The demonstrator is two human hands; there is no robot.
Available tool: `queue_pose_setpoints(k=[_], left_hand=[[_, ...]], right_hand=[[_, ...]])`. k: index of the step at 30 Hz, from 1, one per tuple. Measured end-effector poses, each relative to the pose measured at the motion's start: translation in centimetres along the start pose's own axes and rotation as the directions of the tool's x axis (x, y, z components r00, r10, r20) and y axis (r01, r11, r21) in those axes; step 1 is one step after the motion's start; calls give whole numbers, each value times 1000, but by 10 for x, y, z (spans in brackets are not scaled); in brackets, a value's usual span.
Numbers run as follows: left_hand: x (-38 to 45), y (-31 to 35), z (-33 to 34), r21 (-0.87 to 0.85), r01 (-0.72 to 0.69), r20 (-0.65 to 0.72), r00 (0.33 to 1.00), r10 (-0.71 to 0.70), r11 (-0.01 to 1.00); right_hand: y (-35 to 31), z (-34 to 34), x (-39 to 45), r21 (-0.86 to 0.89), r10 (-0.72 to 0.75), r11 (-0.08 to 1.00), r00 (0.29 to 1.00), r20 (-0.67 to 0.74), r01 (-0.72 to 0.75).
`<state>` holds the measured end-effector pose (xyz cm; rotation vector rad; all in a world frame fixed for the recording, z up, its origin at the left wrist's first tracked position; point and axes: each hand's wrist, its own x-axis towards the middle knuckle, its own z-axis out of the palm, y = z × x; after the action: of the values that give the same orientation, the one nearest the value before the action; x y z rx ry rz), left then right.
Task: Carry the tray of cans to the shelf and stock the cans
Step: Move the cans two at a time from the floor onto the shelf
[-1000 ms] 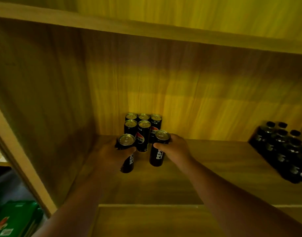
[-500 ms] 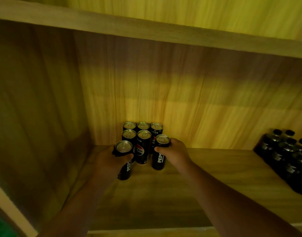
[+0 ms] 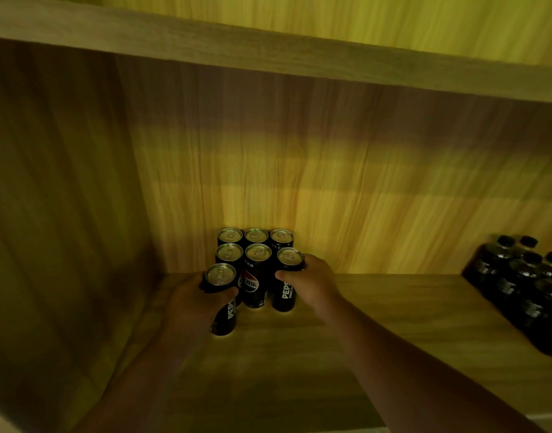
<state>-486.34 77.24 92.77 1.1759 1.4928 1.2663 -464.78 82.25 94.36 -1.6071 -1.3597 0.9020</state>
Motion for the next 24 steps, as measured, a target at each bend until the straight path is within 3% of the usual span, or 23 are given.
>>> queue_pose_setpoints(k=[10, 15, 19, 21, 22, 23, 24], left_hand=[[5, -2, 3, -5, -7, -5, 1000, 7, 1000], [1, -10, 7, 114, -61, -13, 998, 63, 992], [-3, -16, 5, 74, -18, -9, 1000, 19, 997], [-7, -29, -1, 158, 0, -38, 999, 6, 987], [-13, -32, -5, 172, 27, -2, 1000, -27, 985], [-16, -43, -13, 91, 27, 156, 987, -41, 995], [-17, -61, -19, 160, -223, 194, 962, 190, 962]], right_hand=[[-2, 11, -3, 63, -19, 998, 1000, 3, 19], [1, 14, -1, 52, -29, 998, 999, 26, 28], [10, 13, 1, 28, 19, 999, 996, 92, -21], [14, 5, -7, 28, 72, 997, 994, 83, -75], [19, 1, -15, 15, 95, 995, 994, 61, -96], [26, -3, -25, -1, 106, 994, 994, 36, -106], [35, -7, -36, -23, 111, 994, 994, 18, -110]])
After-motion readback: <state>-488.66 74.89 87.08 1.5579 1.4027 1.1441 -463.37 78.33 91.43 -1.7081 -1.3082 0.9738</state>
